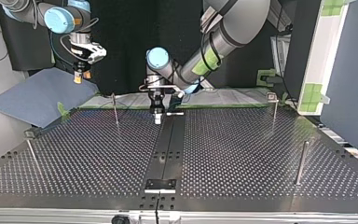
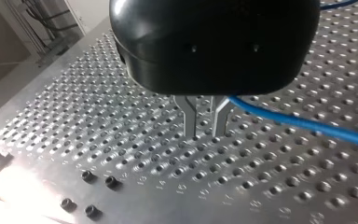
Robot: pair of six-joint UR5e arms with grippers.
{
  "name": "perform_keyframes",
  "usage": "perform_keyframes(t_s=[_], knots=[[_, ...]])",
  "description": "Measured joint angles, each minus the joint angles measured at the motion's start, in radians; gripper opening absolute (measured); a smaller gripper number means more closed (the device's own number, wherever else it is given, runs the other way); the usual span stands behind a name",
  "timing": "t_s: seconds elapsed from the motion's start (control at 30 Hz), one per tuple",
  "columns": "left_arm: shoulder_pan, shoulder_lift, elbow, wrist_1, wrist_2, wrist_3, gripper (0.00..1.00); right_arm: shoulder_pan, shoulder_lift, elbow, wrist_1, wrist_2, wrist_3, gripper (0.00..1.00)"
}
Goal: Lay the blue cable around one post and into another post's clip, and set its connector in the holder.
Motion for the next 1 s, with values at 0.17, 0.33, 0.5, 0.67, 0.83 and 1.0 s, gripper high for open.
perform_keyframes(t_s=[0.17,0.33,0.5,0.67,0.83,1.0], knots=[[0.010,0.018,-0.048,0.029,-0.007,-0.024,0.20,0.000,0.000,0.000,0.000,0.000,0.000,0.98],[0.028,0.049,-0.098,0.049,-0.012,-0.035,0.20,0.000,0.000,0.000,0.001,0.000,-0.001,0.98],[0.062,0.086,-0.140,0.083,-0.003,-0.064,0.20,0.000,0.000,0.000,0.001,0.000,-0.002,0.98],[0.103,0.128,-0.183,0.123,0.013,-0.086,0.20,0.000,0.000,0.000,0.000,0.000,-0.003,0.98],[0.128,0.173,-0.227,0.150,0.014,-0.091,0.20,0.000,0.000,0.000,0.001,0.000,-0.004,0.98],[0.141,0.215,-0.270,0.163,0.019,-0.091,0.20,0.001,0.000,0.000,-0.002,0.000,-0.007,0.98]])
